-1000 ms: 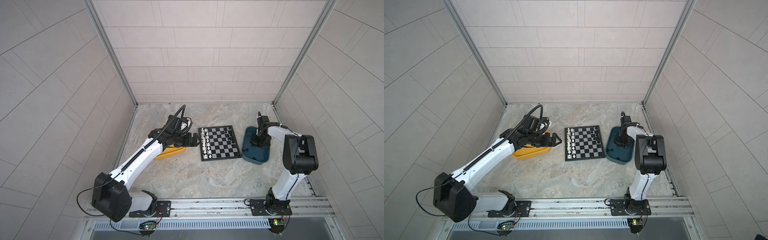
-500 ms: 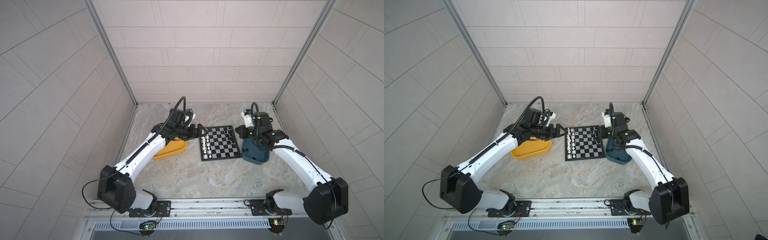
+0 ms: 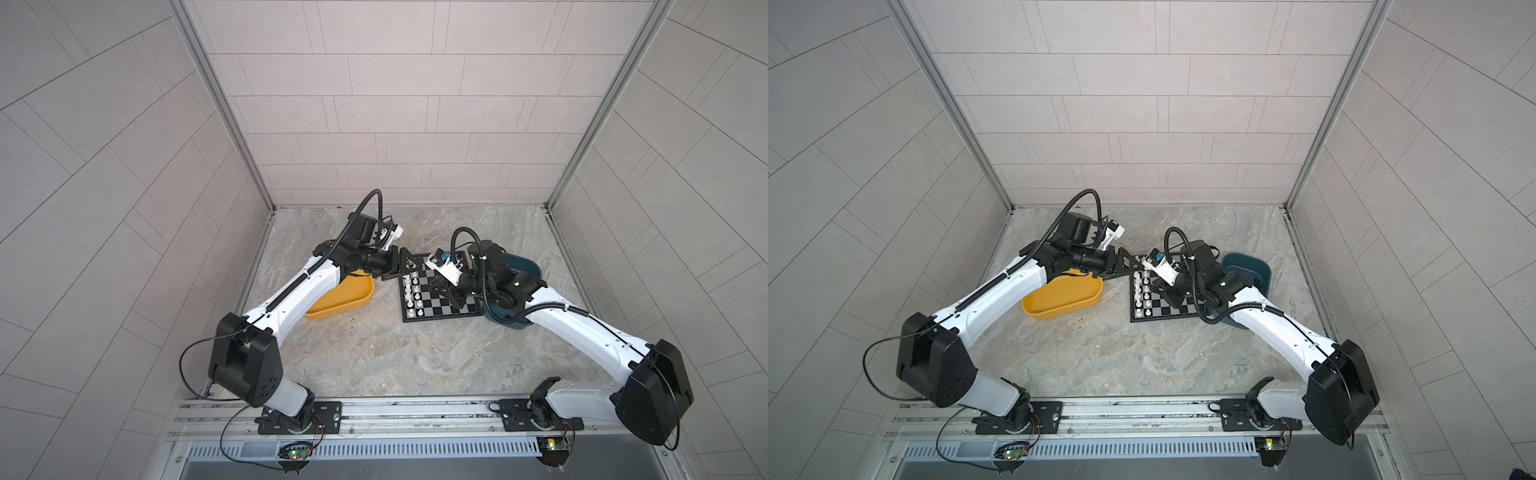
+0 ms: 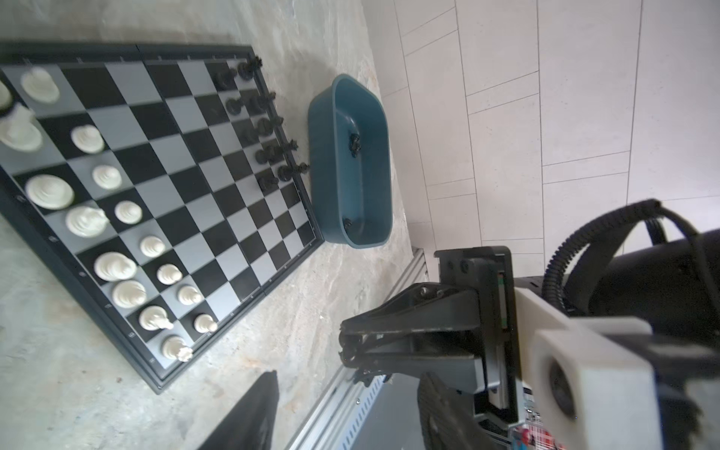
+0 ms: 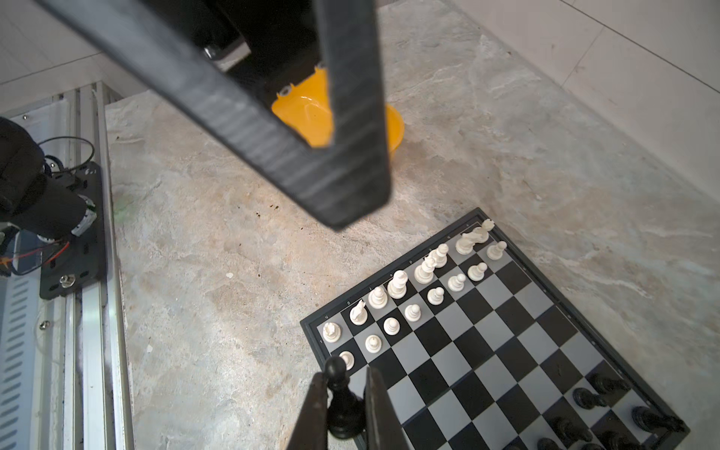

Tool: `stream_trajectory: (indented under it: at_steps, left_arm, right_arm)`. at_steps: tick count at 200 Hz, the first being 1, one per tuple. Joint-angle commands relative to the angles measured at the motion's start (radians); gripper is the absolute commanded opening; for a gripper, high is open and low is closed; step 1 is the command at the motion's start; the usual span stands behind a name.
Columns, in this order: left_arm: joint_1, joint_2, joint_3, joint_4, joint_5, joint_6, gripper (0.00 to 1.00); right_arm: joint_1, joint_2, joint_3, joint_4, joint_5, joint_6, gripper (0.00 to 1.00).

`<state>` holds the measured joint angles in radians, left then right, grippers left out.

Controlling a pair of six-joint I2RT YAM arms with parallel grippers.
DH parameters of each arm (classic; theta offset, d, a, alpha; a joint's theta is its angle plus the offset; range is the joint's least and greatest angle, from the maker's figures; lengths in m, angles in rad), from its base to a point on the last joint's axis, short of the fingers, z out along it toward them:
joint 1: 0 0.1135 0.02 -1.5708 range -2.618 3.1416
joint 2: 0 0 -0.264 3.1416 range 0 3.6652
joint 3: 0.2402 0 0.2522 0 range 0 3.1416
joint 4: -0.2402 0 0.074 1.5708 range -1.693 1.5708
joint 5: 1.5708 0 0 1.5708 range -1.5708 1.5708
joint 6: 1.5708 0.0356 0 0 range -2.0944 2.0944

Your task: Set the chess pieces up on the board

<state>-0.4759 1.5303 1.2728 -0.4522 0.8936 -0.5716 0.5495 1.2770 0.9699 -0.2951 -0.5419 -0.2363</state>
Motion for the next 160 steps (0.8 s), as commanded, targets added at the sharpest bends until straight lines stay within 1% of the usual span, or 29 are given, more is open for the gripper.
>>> stream_trajectory:
  at_steps: [1,28,50,83,110,160]
  left_arm:
    - [-0.032,0.024,0.043,-0.057,0.058,0.023,0.56]
    - [-0.058,0.051,0.064,-0.122,0.036,0.057,0.53]
    - [-0.070,0.071,0.073,-0.126,0.027,0.055,0.50]
    - [-0.087,0.113,0.105,-0.152,0.023,0.056,0.44]
    - [-0.089,0.129,0.123,-0.161,0.012,0.053,0.41]
    - [-0.100,0.164,0.137,-0.174,0.021,0.032,0.31]
  right_arm:
    - [0.000,-0.030,-0.016,0.030,-0.029,-0.077,0.00]
    - [0.001,-0.034,-0.024,0.044,-0.024,-0.071,0.00]
    - [0.000,-0.040,-0.032,0.064,-0.027,-0.059,0.00]
    - [-0.002,-0.062,-0.051,0.098,-0.013,-0.035,0.00]
    - [-0.003,-0.070,-0.058,0.106,-0.019,-0.026,0.00]
    - [-0.005,-0.091,-0.070,0.135,-0.013,-0.007,0.00]
